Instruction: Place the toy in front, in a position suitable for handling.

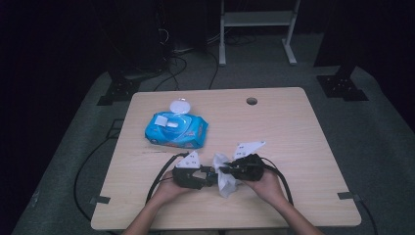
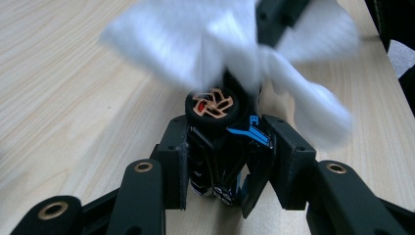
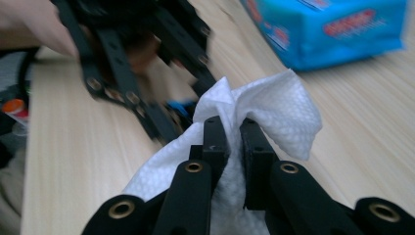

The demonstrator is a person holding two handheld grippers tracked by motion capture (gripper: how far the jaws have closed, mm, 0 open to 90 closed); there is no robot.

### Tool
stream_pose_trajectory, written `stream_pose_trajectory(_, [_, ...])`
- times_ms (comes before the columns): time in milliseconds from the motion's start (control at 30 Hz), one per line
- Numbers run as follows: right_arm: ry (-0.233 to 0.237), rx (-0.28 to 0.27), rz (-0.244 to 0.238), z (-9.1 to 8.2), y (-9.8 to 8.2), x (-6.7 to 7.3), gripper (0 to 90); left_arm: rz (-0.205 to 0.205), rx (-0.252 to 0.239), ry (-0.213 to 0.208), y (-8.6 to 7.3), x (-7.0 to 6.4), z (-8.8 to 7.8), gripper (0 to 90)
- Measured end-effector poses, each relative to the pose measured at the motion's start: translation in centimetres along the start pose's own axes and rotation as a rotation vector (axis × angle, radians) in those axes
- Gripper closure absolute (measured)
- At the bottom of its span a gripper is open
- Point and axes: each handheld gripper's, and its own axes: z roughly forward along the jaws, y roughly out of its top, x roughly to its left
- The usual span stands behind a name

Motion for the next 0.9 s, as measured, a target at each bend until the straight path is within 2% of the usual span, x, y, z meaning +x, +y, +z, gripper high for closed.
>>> stream_pose_trajectory(33, [0.0,0.0,0.0,0.0,0.0,0.0,82.8,0.0,0.0,0.0,0.0,0.0,0.0,55.9])
stream_pose_trajectory(100, [0.032,-0.004,-0.018,1.3,1.0,0.7,82.8,0.001,-0.001,0.0,0.0,0.0,0.0,55.9])
stream_pose_trajectory(233, [0.032,0.002,-0.025,1.6,1.5,0.9,82.7,0.003,0.002,-0.001,0.0,0.0,-0.1,56.1])
stream_pose_trajectory(400, [-0.015,0.008,-0.003,0.0,0.4,-0.4,82.7,0.007,0.001,-0.001,0.0,0.0,-0.1,56.1])
stream_pose_trajectory(433, [-0.036,0.008,0.016,-1.1,-0.5,-1.0,82.6,0.007,0.001,-0.001,0.0,0.0,-0.1,56.1])
stream_pose_trajectory(567, [-0.06,-0.009,0.071,-3.5,-2.2,-2.3,82.5,0.013,0.001,0.005,0.0,0.1,-0.1,56.3])
stream_pose_trajectory(600, [-0.081,-0.002,0.074,-4.0,-2.6,-2.5,82.5,0.007,-0.002,0.005,0.0,0.1,-0.1,56.2])
stream_pose_trajectory(733, [-0.099,-0.006,0.099,-5.2,-3.6,-3.1,82.5,-0.012,-0.015,0.007,0.0,0.4,-0.3,56.8])
stream_pose_trajectory(900, [-0.1,-0.002,0.083,-4.9,-3.3,-2.8,82.7,-0.013,-0.015,0.009,0.0,0.4,-0.3,56.8])
